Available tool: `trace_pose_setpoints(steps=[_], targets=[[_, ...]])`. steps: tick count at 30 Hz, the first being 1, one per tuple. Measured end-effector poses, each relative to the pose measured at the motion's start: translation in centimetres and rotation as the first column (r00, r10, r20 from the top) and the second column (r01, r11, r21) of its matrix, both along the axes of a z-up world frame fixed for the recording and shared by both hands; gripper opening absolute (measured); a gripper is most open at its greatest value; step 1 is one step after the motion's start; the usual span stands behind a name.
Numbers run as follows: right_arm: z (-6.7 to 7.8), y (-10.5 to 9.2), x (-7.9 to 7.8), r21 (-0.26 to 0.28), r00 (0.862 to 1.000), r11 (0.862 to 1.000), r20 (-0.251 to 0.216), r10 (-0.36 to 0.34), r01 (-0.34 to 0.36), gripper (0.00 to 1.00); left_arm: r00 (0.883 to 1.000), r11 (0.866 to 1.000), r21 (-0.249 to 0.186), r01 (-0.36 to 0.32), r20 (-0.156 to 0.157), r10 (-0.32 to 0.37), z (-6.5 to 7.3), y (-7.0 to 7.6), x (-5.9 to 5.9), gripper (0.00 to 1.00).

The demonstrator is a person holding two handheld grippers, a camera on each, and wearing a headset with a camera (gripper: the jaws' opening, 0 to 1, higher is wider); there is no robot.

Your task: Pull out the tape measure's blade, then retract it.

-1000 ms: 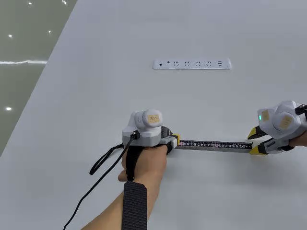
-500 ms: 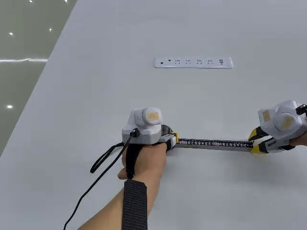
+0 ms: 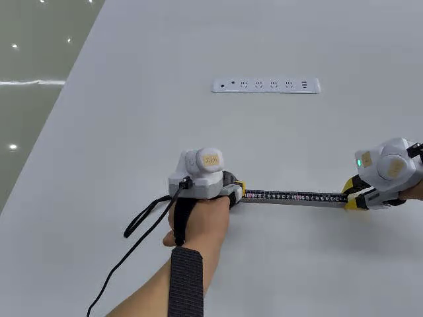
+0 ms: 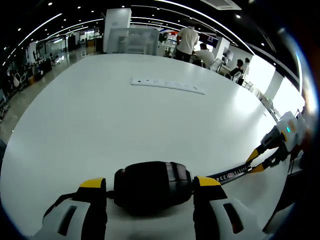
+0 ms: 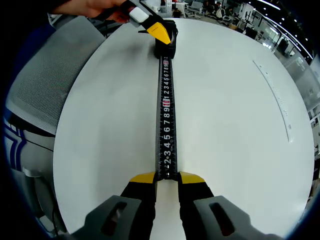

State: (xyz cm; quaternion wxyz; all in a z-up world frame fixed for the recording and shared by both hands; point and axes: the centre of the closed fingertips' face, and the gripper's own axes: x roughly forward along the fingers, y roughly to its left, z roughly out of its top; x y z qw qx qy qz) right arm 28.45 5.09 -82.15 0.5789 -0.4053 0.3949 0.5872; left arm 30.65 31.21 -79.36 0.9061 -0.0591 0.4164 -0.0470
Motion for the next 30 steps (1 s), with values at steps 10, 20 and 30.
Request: trace_pose_setpoints(steps=[10,20,30], targets=[[0.00,-0.05,-0.09,-0.003,1.000,1.000,-0.004,0.003,-0.003,0.12,0.999,1.000,-0.010,0.026,0.024,-0.025,0.09,-0.56,0.06,0.61],[-0.04,-0.08,-0.09,-0.007,1.000,1.000,-0.005,0.006,-0.007,0.12,0.998,0.999,-0.007,0.044,0.046,-0.044,0.12,-0.53,0.12,0.60],[-0.08,-0.10,-0.06,-0.009,1.000,1.000,-0.009,-0.006,0.006,0.11,0.997,0.998,0.003,0.058,0.055,-0.058,0.18,-0.53,0.11,0.58]])
